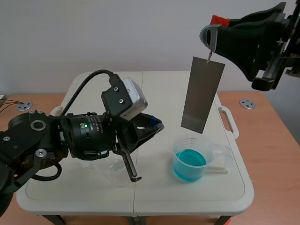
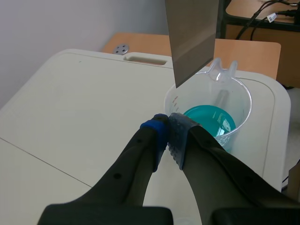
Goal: Hold the metal plate by the orange handle, dip it into the blue solution, take it out and point at it, then put the plate back in the beaker on the left.
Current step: 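Raise the plate and point at it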
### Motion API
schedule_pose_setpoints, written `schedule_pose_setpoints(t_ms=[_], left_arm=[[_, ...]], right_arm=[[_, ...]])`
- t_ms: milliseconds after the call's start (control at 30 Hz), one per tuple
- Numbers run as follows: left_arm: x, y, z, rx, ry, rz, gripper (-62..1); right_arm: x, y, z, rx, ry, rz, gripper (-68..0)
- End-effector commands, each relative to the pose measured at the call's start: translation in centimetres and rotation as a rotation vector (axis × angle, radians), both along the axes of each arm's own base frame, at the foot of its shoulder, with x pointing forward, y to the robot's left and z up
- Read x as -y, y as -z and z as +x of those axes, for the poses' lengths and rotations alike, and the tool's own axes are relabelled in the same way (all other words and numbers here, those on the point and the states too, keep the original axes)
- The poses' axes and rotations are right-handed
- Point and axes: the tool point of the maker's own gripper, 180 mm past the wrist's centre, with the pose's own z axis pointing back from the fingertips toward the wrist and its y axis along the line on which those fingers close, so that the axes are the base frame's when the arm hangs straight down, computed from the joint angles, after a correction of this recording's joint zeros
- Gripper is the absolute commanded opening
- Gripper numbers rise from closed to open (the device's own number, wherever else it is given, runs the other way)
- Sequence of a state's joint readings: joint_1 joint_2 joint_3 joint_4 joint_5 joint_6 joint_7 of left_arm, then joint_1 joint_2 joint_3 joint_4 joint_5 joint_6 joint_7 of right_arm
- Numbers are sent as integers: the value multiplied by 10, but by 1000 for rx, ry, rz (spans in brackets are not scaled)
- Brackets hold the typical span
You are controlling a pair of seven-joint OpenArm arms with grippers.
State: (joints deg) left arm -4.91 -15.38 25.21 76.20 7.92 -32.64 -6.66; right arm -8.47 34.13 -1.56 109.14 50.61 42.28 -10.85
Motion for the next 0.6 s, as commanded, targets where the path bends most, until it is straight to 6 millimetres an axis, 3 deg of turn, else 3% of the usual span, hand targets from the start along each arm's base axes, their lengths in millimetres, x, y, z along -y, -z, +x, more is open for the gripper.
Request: schedule_pose_setpoints(t_ms=[0,400,567], left_arm=[[3,-10,2,17,-2,-35,-590],[2,-9,3,16,-4,-30,-590],[-18,-11,14,34,-56,-19,-590]], right_arm=[[0,-13,-2,40,-13,8,-662],[0,-13,-2,40,-13,8,-662],[0,-13,-2,40,-13,8,-662]])
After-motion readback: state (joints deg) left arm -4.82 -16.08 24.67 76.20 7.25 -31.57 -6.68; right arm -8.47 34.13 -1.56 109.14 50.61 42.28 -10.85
